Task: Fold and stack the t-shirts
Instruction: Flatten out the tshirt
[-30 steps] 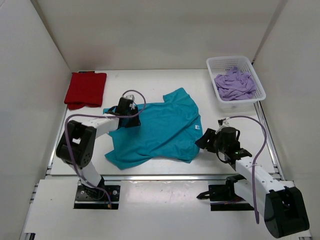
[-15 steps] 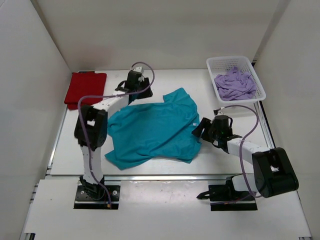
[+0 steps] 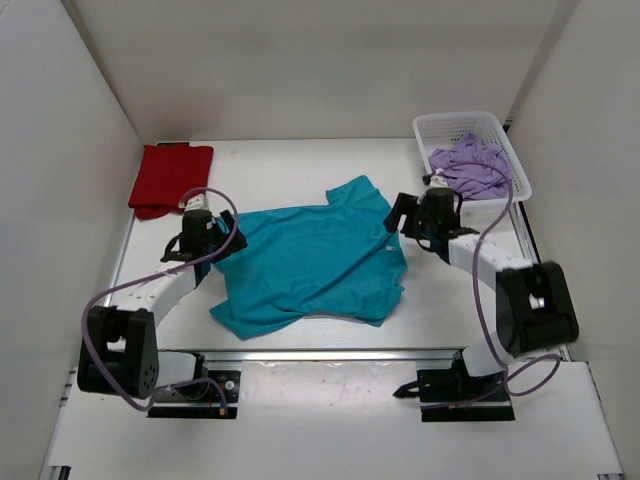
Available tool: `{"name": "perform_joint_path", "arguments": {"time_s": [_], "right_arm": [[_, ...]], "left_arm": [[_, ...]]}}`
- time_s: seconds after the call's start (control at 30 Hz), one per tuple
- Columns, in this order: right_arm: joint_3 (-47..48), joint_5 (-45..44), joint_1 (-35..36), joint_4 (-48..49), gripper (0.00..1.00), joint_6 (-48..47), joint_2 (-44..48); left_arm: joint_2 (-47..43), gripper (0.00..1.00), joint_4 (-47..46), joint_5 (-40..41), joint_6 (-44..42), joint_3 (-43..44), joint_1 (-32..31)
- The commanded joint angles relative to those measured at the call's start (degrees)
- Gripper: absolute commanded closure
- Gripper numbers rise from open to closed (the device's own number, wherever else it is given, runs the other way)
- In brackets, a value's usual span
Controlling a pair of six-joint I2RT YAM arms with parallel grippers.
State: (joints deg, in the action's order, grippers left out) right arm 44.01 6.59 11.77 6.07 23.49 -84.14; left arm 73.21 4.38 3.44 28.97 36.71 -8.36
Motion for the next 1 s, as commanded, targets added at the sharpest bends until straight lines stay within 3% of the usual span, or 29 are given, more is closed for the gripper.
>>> {"name": "perform_joint_path", "arguments": {"time_s": [0.0, 0.13, 0.2, 0.3, 0.37, 0.4, 0.43, 0.47, 0.5, 0.57, 0.7, 0.77, 0.97], "right_arm": [[5.9, 3.2, -2.1, 1.7, 0.27, -3.1, -7.6], [11.8, 5.9, -3.3, 0.8, 0.27, -3.7, -13.8], [14.0, 7.1, -4.2, -0.6, 0.28, -3.5, -16.7], [14.5, 11.0, -4.2, 0.1, 0.34, -2.2, -19.3], [15.5, 13.3, -3.8, -0.3, 0.40, -2.3, -20.5], [16.0, 14.0, -3.8, -0.2, 0.43, -2.3, -21.4], [16.1, 15.6, -3.8, 0.1, 0.53, -2.1, -22.0], [16.4, 17.5, -3.9, 1.0, 0.69, -1.4, -22.5], [16.3, 17.9, -4.4, 1.3, 0.76, -0.6, -22.0], [16.5, 17.2, -4.2, 0.8, 0.99, -0.6, -20.1], [12.1, 13.1, -0.5, 1.1, 1.00, -1.1, -10.4], [9.4, 9.6, 1.8, 0.4, 1.00, -1.9, -1.0], [5.6, -4.8, 14.7, -11.6, 1.00, -5.6, 22.7]], "left_arm": [[1.8, 0.01, -0.5, -0.5, 1.3, -1.3, 2.6], [6.8, 0.02, -1.0, -2.4, 1.2, -0.5, 3.6], [9.5, 0.09, -1.5, -2.5, 0.8, 0.4, 3.4], [11.8, 0.24, -2.2, -4.3, 1.0, 1.5, 2.3], [12.2, 0.47, -2.9, -3.5, 0.6, 2.0, 1.4], [12.2, 0.52, -3.2, -3.5, 0.6, 2.3, 0.8], [12.2, 0.66, -3.3, -3.5, 0.3, 2.9, 0.4], [12.0, 0.78, -3.6, -3.5, 0.6, 3.5, 0.3], [11.4, 0.87, -3.7, -3.5, 0.6, 3.6, 0.6], [9.9, 0.97, -3.8, -3.6, 1.2, 4.4, -0.4], [3.9, 1.00, -3.7, -4.1, 1.5, 5.7, -0.9], [0.5, 1.00, -2.9, -5.3, 1.4, 6.1, -0.9], [-16.7, 1.00, 7.8, -8.1, 0.5, 9.3, 1.2]]}}
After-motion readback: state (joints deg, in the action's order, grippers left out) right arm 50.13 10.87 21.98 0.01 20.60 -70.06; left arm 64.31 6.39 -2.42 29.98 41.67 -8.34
